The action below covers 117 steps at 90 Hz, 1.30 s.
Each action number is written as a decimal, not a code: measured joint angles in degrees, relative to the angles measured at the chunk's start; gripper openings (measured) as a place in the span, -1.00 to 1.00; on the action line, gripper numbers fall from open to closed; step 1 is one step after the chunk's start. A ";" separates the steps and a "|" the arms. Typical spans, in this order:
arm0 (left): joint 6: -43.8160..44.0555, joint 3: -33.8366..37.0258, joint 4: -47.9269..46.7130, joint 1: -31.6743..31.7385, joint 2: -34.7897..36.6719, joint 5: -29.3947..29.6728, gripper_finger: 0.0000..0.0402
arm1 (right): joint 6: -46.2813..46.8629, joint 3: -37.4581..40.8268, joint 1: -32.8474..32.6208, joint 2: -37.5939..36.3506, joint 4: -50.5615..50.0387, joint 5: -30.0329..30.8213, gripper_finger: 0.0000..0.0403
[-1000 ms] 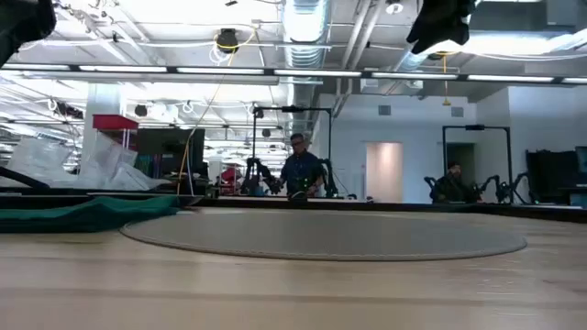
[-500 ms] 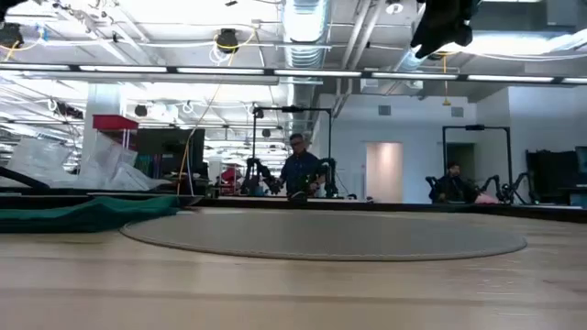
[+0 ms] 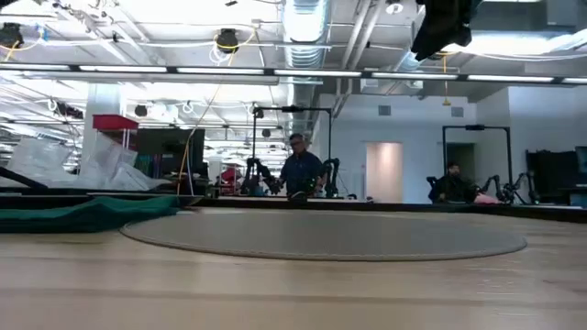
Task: Set table place
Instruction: Move the green cup to the top of the table
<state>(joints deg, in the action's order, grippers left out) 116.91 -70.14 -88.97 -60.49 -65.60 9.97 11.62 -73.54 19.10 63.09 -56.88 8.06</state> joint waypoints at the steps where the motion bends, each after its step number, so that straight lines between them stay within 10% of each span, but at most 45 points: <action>1: 0.29 -0.32 -0.24 0.56 0.37 0.15 -1.00 | -0.19 0.00 0.24 0.00 -0.04 0.03 -0.42; 16: -7.09 -3.53 -0.37 15.09 3.67 4.88 -1.00 | -4.08 0.00 4.30 -0.14 -4.15 6.17 -0.42; 34: -35.93 -5.47 5.51 46.65 1.46 5.49 -1.00 | -11.19 0.01 12.23 -1.42 -8.20 7.11 -0.42; 62: -80.45 -18.57 23.82 79.93 -20.94 -2.27 -1.00 | -17.94 0.02 22.44 -6.14 -12.50 6.98 -0.42; 105: -108.66 -62.63 13.36 91.56 -62.72 -7.47 -1.00 | -18.90 0.02 28.34 -10.69 -12.07 6.81 -0.41; 117: -113.81 -62.80 11.79 92.04 -66.09 -7.76 -1.00 | -16.24 0.02 28.22 -10.61 -10.82 6.79 -0.41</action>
<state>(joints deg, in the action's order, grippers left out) 3.10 -132.95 -77.18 31.54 -131.69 2.21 -4.62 -73.52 47.32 52.48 -67.69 14.85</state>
